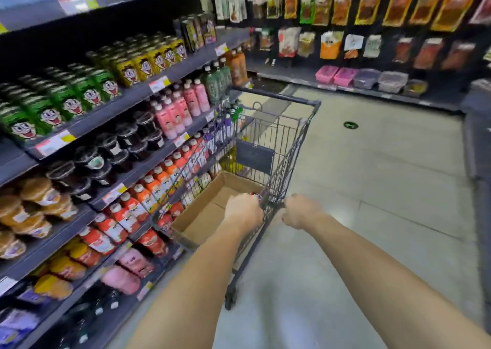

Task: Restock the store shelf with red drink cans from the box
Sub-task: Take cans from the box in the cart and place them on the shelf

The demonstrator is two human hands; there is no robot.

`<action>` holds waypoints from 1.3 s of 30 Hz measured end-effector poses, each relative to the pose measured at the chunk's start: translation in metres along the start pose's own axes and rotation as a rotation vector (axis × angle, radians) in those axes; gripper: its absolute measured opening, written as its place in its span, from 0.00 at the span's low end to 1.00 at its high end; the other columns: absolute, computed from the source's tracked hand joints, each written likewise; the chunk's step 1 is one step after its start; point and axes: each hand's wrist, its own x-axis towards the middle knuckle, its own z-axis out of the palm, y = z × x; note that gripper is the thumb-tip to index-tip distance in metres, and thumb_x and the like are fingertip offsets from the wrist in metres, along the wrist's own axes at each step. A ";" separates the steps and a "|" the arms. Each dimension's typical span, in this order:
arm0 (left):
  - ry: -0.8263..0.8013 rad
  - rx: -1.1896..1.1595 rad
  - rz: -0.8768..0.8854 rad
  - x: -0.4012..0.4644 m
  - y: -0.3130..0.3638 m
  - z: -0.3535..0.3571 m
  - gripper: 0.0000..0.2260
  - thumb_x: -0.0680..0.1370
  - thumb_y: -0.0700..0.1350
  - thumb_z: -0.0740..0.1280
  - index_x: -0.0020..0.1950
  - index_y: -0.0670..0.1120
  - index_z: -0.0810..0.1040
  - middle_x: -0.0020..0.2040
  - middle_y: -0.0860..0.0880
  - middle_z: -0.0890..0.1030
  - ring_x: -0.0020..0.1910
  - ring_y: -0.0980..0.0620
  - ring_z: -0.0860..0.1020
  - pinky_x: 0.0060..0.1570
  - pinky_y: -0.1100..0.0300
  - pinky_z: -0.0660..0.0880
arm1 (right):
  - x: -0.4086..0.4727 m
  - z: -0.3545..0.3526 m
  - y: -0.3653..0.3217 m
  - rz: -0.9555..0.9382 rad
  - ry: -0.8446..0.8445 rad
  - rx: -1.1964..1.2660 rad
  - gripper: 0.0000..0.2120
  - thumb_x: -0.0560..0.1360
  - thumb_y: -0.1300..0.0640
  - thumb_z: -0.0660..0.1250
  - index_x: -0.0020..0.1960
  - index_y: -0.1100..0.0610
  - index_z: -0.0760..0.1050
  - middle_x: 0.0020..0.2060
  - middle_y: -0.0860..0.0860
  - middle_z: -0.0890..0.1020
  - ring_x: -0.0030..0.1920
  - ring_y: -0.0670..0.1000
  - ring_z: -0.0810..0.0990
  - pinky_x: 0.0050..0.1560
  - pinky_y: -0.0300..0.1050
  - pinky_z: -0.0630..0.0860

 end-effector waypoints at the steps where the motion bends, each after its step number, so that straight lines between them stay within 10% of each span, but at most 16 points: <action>1: 0.000 0.012 0.000 0.009 0.004 -0.002 0.12 0.79 0.46 0.60 0.55 0.45 0.80 0.54 0.44 0.82 0.53 0.42 0.79 0.54 0.53 0.73 | 0.007 -0.004 0.005 -0.002 0.003 -0.001 0.18 0.78 0.52 0.61 0.65 0.57 0.74 0.64 0.57 0.77 0.65 0.59 0.76 0.63 0.51 0.73; 24: -0.100 -0.116 -0.188 0.283 -0.060 0.029 0.12 0.79 0.48 0.60 0.56 0.45 0.78 0.57 0.44 0.81 0.58 0.43 0.79 0.55 0.55 0.71 | 0.291 -0.038 -0.019 -0.233 -0.090 -0.078 0.16 0.78 0.51 0.62 0.63 0.57 0.74 0.60 0.57 0.79 0.61 0.60 0.77 0.58 0.53 0.74; 39: -0.449 -0.450 -0.569 0.326 -0.121 0.133 0.11 0.78 0.44 0.63 0.56 0.44 0.80 0.57 0.44 0.81 0.57 0.44 0.80 0.52 0.55 0.75 | 0.421 0.074 -0.065 -0.329 -0.561 -0.150 0.20 0.76 0.45 0.63 0.64 0.55 0.74 0.59 0.58 0.81 0.60 0.60 0.80 0.60 0.50 0.75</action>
